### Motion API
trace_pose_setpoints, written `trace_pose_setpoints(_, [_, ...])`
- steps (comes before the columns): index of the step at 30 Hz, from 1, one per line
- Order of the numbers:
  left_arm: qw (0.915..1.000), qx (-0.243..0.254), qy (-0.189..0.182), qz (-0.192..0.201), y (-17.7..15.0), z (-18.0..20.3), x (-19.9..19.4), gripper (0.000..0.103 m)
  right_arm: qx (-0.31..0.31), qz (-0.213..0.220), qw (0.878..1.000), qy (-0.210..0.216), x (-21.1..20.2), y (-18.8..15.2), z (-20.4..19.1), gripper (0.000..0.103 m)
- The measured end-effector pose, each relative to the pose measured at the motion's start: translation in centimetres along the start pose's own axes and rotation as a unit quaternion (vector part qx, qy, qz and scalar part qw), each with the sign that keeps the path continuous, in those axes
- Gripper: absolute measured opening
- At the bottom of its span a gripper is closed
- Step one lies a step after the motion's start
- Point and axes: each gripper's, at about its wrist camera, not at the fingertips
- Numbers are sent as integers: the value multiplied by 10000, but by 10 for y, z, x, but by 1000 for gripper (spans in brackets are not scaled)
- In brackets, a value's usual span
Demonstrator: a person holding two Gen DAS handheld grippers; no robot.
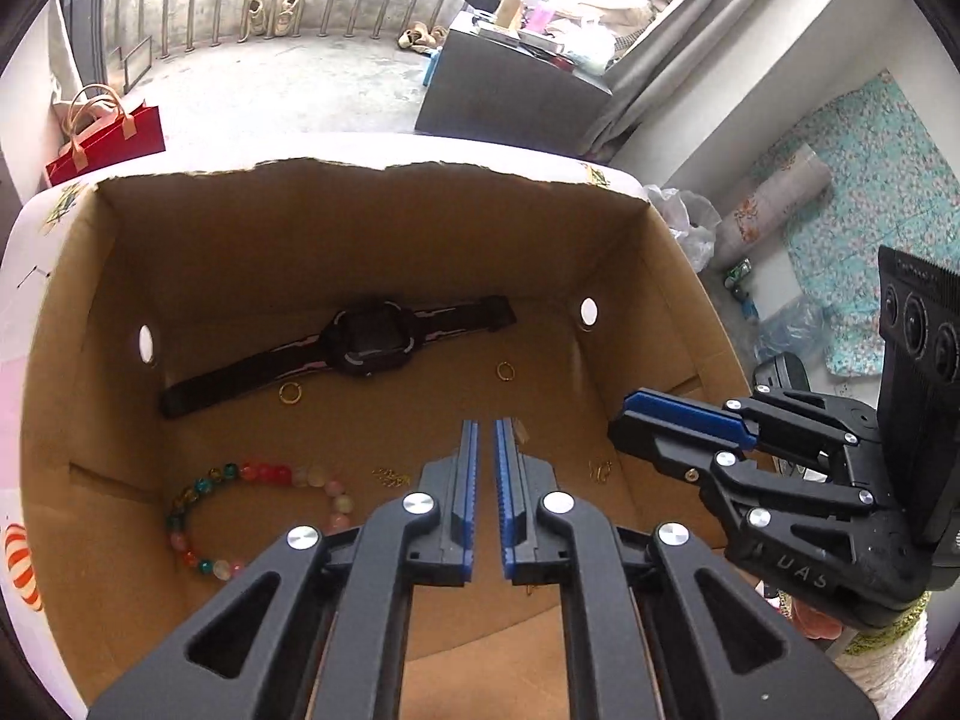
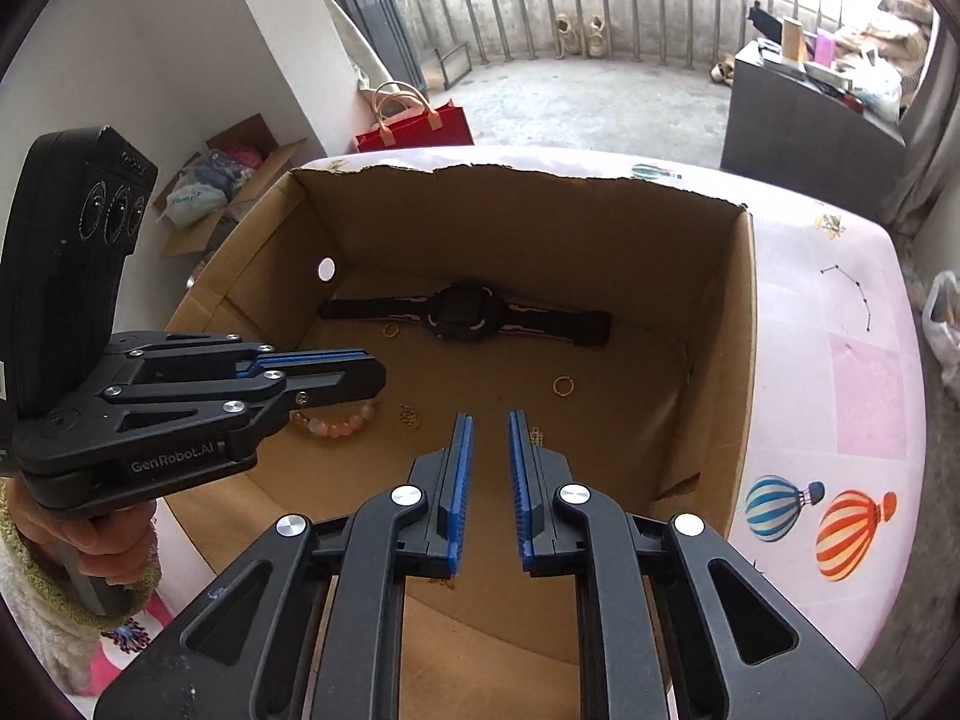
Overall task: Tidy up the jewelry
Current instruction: 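Open the right tool to drop the charm into the box, then withdraw the right tool and move both tools toward the pink bead bracelet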
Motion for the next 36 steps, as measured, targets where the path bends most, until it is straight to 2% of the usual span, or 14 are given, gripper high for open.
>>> trace_pose_setpoints(8, [9983,249,277,446,3,5,-38,25,144,474,9988,25,-37,6,4,18])
trace_pose_setpoints(10, [9970,344,361,585,4,6,-49,35,125,602,9981,44,-48,9,4,23])
trace_pose_setpoints(14, [9946,442,537,773,6,8,-69,41,45,784,9969,23,-67,15,-1,27])
trace_pose_setpoints(18, [9920,600,625,923,5,10,-89,50,-68,1017,9948,36,-86,20,-10,41])
trace_pose_setpoints(23, [9856,1092,598,1147,-16,20,-124,69,-239,1386,9901,-11,-117,16,-24,56])
trace_pose_setpoints(25, [9845,1133,560,1217,-34,18,-139,77,-341,1565,9871,-3,-134,4,-32,62])
trace_pose_setpoints(29, [9826,1070,719,1338,-77,6,-160,82,-383,1859,9817,121,-161,-38,-42,69])
trace_pose_setpoints(31, [9814,1038,772,1417,-103,-1,-166,87,-407,1899,9809,96,-167,-64,-46,77])
trace_pose_setpoints(34, [9827,738,974,1391,-137,-15,-163,89,-274,1667,9856,12,-158,-101,-51,81])
trace_pose_setpoints(36, [9824,605,1184,1313,-157,-22,-151,89,-165,1402,9896,-265,-141,-127,-53,84])
Point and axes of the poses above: each gripper's, at about its wrist camera, not at the fingertips, and x roughly the way its jaws point, z to its right, y to its top, and after that the axes turned 12 degrees about z, right-handed
